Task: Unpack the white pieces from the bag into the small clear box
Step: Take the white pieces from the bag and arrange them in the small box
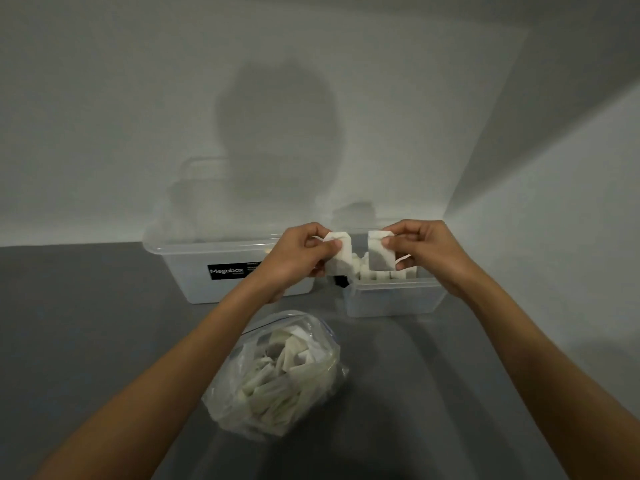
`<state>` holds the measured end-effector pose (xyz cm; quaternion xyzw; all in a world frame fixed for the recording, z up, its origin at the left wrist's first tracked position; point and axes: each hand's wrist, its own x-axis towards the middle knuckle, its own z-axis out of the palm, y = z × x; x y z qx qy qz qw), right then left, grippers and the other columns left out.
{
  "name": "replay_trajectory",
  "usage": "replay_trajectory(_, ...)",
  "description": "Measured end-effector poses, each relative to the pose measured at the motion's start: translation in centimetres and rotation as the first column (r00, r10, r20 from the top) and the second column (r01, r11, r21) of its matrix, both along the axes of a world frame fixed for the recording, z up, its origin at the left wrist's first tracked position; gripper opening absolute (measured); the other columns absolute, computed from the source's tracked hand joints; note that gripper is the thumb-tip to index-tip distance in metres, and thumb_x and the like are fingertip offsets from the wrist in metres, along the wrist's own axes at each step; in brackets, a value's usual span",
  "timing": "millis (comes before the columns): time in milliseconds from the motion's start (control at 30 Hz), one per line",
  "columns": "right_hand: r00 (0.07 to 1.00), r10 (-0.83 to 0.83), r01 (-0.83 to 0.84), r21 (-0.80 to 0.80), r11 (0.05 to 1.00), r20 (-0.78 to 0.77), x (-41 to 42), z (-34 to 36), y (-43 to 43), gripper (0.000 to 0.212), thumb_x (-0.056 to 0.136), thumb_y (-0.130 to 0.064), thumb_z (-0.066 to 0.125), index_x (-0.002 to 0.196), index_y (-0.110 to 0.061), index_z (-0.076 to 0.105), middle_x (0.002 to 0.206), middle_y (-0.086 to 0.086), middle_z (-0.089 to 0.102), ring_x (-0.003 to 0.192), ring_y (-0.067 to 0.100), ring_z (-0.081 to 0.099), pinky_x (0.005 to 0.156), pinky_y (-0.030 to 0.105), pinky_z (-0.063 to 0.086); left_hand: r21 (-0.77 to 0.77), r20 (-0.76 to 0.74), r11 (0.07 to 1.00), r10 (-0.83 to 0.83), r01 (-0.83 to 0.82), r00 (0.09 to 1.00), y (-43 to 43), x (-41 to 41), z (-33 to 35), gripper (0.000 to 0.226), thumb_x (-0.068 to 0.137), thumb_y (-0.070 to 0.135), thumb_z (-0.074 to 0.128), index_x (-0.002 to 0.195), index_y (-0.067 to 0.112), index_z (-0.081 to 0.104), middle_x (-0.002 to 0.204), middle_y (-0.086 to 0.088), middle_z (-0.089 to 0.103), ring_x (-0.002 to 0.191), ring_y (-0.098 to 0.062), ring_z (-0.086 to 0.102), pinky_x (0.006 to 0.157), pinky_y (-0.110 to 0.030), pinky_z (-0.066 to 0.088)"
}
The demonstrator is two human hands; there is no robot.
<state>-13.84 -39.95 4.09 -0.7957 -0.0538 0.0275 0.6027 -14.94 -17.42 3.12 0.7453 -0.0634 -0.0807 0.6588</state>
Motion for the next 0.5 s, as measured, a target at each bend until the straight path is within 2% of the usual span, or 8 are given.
replay_trajectory(100, 0.998, -0.062, 0.062, -0.108, 0.992, 0.003, 2.3, 0.7, -3.9, 0.018, 0.083, 0.003, 0.067, 0.099, -0.002, 0.07, 0.083, 0.017, 0.069, 0.069, 0.02, 0.065, 0.059, 0.027, 0.059, 0.062, 0.018, 0.998, -0.007, 0.006, 1.0, -3.0, 2.4, 0.5, 0.014, 0.09, 0.013, 0.064, 0.101, 0.005, 0.063, 0.057, 0.006, 0.06, 0.067, -0.015, 0.058, 0.073, -0.033, 0.053)
replay_trajectory(200, 0.996, -0.085, 0.084, -0.229, 0.97, 0.004, 4.7, 0.7, -6.9, 0.025, 0.08, 0.008, 0.064, 0.098, -0.008, 0.071, 0.081, 0.012, 0.065, 0.07, 0.021, 0.066, 0.061, 0.029, 0.06, 0.105, 0.042, 0.994, -0.041, 0.037, 0.998, -6.1, 4.6, 0.6, 0.018, 0.088, 0.01, 0.064, 0.105, 0.012, 0.061, 0.061, 0.003, 0.062, 0.067, -0.017, 0.059, 0.071, -0.032, 0.053)
replay_trajectory(300, 0.996, -0.079, 0.085, -0.38, 0.921, 0.033, 6.8, 0.3, -8.7, 0.019, 0.083, 0.004, 0.061, 0.093, -0.008, 0.07, 0.077, 0.009, 0.066, 0.064, 0.018, 0.067, 0.059, 0.027, 0.06, 0.18, 0.081, 0.982, -0.071, 0.055, 0.994, -8.9, 6.8, 0.0, 0.021, 0.087, 0.01, 0.063, 0.108, 0.014, 0.062, 0.054, 0.005, 0.058, 0.058, -0.014, 0.055, 0.064, -0.029, 0.05)
replay_trajectory(400, 0.999, -0.017, 0.039, -0.563, 0.825, 0.045, 9.4, -0.9, -9.6, 0.014, 0.084, 0.0, 0.06, 0.089, -0.006, 0.071, 0.076, 0.01, 0.069, 0.062, 0.016, 0.066, 0.058, 0.026, 0.059, 0.278, 0.114, 0.96, -0.069, 0.034, 0.991, -11.3, 9.0, -1.3, 0.014, 0.086, 0.013, 0.062, 0.1, 0.015, 0.065, 0.057, 0.003, 0.06, 0.058, -0.015, 0.056, 0.065, -0.033, 0.052)
replay_trajectory(500, 0.994, 0.11, -0.075, -0.745, 0.663, -0.003, 11.6, -2.5, -9.8, 0.008, 0.082, -0.007, 0.063, 0.084, -0.012, 0.07, 0.076, 0.001, 0.068, 0.068, 0.016, 0.064, 0.065, 0.028, 0.055, 0.368, 0.108, 0.93, -0.049, 0.006, 0.993, -13.0, 11.0, -2.9, 0.01, 0.086, 0.016, 0.064, 0.094, 0.012, 0.067, 0.069, -0.002, 0.068, 0.064, -0.015, 0.061, 0.067, -0.034, 0.054)
